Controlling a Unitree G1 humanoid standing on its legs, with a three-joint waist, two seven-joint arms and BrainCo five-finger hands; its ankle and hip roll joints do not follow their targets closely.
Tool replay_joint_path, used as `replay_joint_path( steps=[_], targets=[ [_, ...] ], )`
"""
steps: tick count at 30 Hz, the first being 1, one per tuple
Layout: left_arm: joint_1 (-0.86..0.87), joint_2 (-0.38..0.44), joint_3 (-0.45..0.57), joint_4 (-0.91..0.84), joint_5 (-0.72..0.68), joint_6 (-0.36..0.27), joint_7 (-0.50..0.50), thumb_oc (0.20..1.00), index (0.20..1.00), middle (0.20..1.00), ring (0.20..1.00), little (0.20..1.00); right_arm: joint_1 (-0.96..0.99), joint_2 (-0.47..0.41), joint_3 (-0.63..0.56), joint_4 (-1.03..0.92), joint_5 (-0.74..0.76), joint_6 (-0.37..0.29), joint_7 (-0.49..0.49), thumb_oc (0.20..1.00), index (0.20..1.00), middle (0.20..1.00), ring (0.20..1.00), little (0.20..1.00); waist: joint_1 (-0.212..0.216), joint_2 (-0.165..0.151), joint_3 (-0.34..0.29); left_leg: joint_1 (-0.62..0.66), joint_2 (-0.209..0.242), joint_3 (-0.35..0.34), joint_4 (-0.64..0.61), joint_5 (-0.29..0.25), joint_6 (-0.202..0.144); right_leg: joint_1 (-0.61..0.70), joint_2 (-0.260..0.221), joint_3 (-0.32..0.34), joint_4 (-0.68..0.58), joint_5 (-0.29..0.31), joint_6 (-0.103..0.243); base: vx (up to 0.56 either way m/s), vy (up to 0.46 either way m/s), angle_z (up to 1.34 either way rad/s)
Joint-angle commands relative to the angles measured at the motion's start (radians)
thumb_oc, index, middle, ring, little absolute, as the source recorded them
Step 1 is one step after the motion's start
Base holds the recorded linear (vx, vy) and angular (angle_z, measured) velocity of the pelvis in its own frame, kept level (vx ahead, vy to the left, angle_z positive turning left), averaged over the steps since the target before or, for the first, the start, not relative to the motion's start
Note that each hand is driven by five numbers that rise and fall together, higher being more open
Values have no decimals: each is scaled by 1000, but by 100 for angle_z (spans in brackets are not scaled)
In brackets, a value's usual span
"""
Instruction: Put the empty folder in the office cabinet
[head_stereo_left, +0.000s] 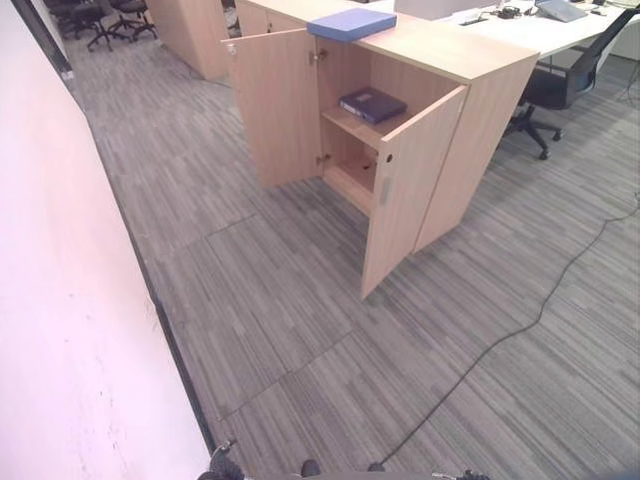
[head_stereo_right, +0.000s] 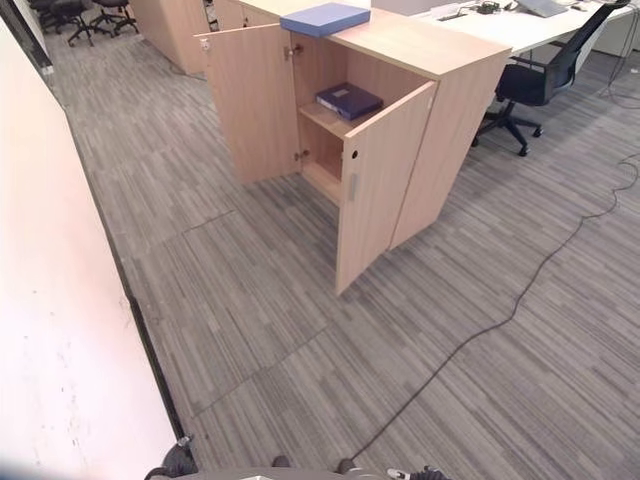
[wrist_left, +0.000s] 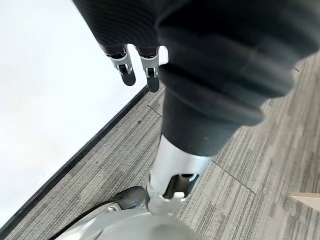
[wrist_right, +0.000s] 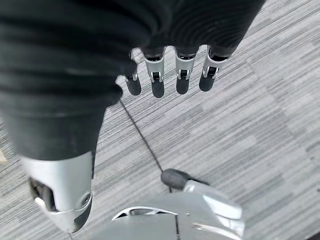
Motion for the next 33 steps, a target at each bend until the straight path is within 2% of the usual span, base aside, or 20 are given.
replay_joint_path(
  steps=[1, 5, 14, 33],
  targets=[
    [-52, 1, 10, 74, -23, -27, 36, 1000, 1000, 1000, 1000, 1000, -37, 32, 9, 65, 22, -15, -19, 1000, 1000, 1000, 1000, 1000, 10, -42, -23, -11, 20, -22, -6, -58, -56, -16, -103, -2, 5, 66, 102, 0, 0, 0],
    [-49, -4, 10, 95, -26, -19, 21, 1000, 1000, 1000, 1000, 1000, -34, 33, 15, 66, 21, -16, -13, 1000, 1000, 1000, 1000, 1000, 9, -42, -26, -9, 21, -20, -6, -58, -56, -14, -103, -2, 5, 66, 103, 0, 0, 0],
    [-50, -3, 36, 132, -58, 5, -97, 1000, 1000, 1000, 1000, 1000, -22, 19, 33, 54, -17, 4, 36, 1000, 1000, 1000, 1000, 1000, -2, -36, -31, -3, 22, -12, -6, -63, -56, -13, -101, 7, 5, 66, 100, 0, 0, 0],
    [-47, -7, 46, 143, -65, 9, -103, 1000, 1000, 1000, 1000, 1000, -15, 22, 21, 59, -5, 6, 43, 1000, 1000, 1000, 1000, 1000, -7, -38, -29, 5, 26, -6, -6, -67, -57, -10, -100, 9, 5, 63, 99, 0, 0, -1]
  ],
)
